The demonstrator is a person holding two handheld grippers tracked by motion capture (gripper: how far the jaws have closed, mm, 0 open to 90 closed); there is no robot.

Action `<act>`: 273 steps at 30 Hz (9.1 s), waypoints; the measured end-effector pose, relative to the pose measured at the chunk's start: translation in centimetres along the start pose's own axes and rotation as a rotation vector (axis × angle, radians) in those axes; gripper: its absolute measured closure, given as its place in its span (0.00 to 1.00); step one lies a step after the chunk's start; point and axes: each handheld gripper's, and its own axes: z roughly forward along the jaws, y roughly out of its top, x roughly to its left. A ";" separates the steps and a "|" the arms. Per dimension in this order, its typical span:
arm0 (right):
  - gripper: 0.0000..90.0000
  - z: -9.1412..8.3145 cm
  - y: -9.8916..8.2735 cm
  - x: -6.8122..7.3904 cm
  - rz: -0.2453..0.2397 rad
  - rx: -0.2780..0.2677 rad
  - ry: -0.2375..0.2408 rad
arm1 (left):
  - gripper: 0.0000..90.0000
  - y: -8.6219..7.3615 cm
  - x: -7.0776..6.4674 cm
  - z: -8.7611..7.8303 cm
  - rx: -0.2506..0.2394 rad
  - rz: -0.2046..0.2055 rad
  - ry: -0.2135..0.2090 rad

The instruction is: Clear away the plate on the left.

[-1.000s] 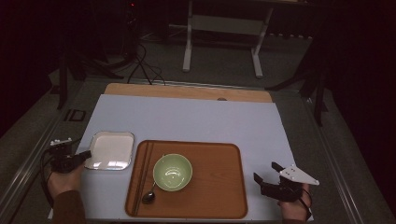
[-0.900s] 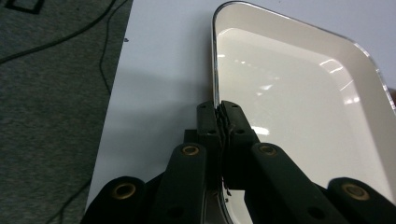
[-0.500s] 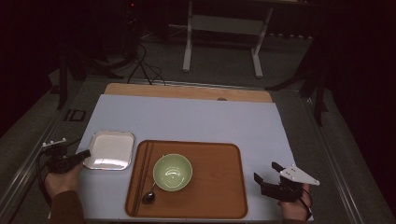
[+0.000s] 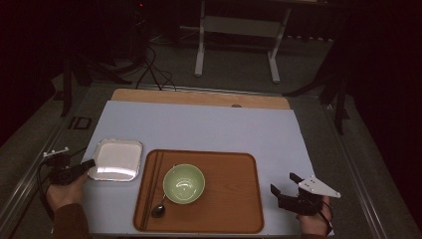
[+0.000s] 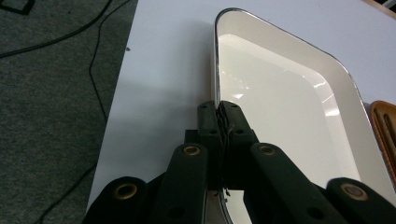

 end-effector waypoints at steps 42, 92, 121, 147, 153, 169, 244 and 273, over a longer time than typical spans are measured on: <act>0.19 -0.1 -0.1 -0.1 0.008 0.000 -0.007 | 0.99 3.9 -7.8 -3.7 -0.072 0.151 -0.280; 0.19 -0.1 -0.1 -0.1 0.011 -0.004 -0.004 | 0.98 6.8 -20.3 0.2 0.075 0.508 -0.573; 0.19 -0.3 0.0 -0.3 0.019 -0.022 -0.019 | 0.99 4.9 -28.0 3.9 0.240 0.779 -0.635; 0.19 -0.4 0.0 -0.3 0.020 -0.029 -0.026 | 0.98 2.7 -32.4 6.0 0.302 0.943 -0.731; 0.19 -0.4 0.0 -0.4 0.020 -0.030 -0.027 | 0.98 1.8 -34.0 6.7 0.338 0.978 -0.723; 0.19 -0.5 0.0 -0.4 0.025 -0.034 -0.031 | 0.98 -1.5 -36.9 9.5 0.455 1.072 -0.653; 0.19 -0.6 -0.1 -0.4 0.022 -0.029 -0.030 | 0.53 -0.1 -31.9 4.7 0.048 0.836 -0.441; 0.19 -0.5 -0.1 -0.3 0.018 -0.026 -0.031 | 0.45 -2.4 -18.9 -1.8 -0.204 0.652 -0.218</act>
